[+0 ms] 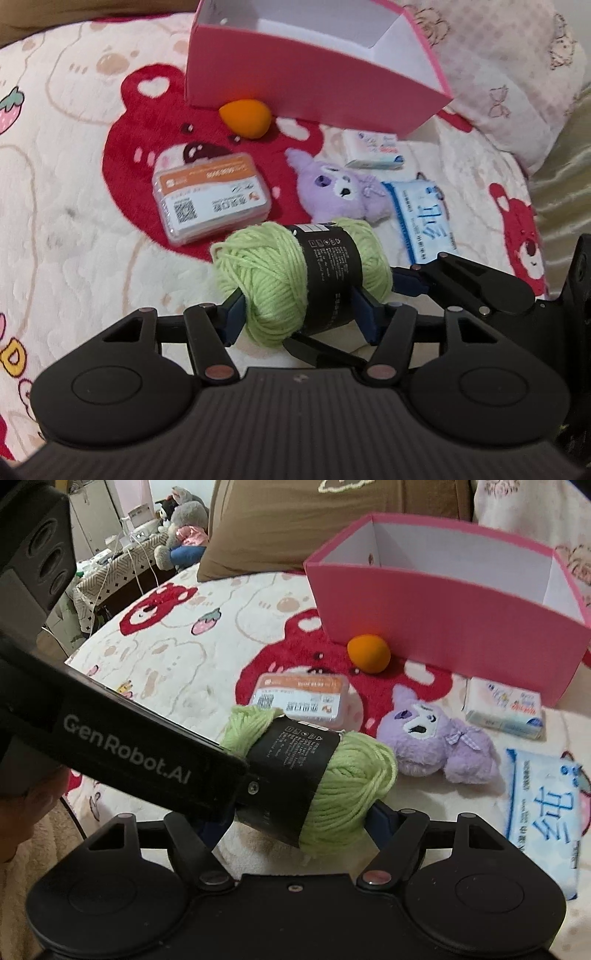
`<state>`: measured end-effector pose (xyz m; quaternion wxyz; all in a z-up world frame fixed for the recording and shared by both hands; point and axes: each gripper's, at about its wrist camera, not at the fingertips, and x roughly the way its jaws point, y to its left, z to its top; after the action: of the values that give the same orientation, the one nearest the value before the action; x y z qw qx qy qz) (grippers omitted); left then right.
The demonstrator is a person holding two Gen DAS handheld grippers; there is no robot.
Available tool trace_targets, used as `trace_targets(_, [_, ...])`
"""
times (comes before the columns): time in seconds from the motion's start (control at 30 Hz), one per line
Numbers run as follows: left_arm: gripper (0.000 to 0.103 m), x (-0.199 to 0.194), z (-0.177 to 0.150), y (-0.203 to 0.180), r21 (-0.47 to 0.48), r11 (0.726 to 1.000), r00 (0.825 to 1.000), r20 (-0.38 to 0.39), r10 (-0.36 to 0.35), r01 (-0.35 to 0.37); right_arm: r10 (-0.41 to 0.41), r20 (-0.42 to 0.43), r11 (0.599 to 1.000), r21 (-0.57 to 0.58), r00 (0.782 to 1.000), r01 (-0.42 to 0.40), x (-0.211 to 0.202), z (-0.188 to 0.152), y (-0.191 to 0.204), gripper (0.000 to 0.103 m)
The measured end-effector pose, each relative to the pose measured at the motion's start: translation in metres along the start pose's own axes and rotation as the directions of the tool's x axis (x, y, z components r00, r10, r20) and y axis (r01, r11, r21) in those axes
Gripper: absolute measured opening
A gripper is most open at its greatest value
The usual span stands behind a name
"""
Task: Organize objects
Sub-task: 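Lift the yarn with the left gripper and carry it into the pink box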
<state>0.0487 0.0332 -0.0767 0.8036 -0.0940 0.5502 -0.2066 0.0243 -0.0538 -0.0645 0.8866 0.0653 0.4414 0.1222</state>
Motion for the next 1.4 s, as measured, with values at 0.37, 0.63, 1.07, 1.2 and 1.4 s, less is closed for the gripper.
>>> trace_targets(0.37, [0.058, -0.016, -0.004, -0.022, 0.092, 0.996, 0.996, 0.092, -0.022, 0.014, -0.031, 0.066, 0.999, -0.018, 0.997, 0.032, -0.025, 0.005, 0.000, 0.080])
trace_targets(0.63, [0.057, -0.030, -0.005, -0.038, 0.138, 0.990, 0.981, 0.187, -0.049, 0.023, -0.076, 0.140, 0.996, -0.045, 0.987, 0.083, -0.046, 0.006, -0.003, 0.080])
trace_targets(1.07, [0.057, -0.052, 0.014, -0.069, 0.142, 0.990, 0.977, 0.205, -0.052, 0.023, -0.111, 0.218, 0.988, -0.085, 0.970, 0.132, -0.080, 0.017, -0.008, 0.077])
trace_targets(1.2, [0.057, -0.063, 0.025, -0.081, 0.150, 0.988, 0.976, 0.209, -0.062, 0.030, -0.101, 0.221, 0.991, -0.061, 0.970, 0.117, -0.094, 0.027, -0.017, 0.076])
trace_targets(1.4, [0.055, -0.081, 0.052, -0.091, 0.128, 0.989, 0.964, 0.247, -0.100, 0.069, -0.090, 0.216, 0.992, -0.065, 0.972, 0.106, -0.116, 0.059, -0.028, 0.071])
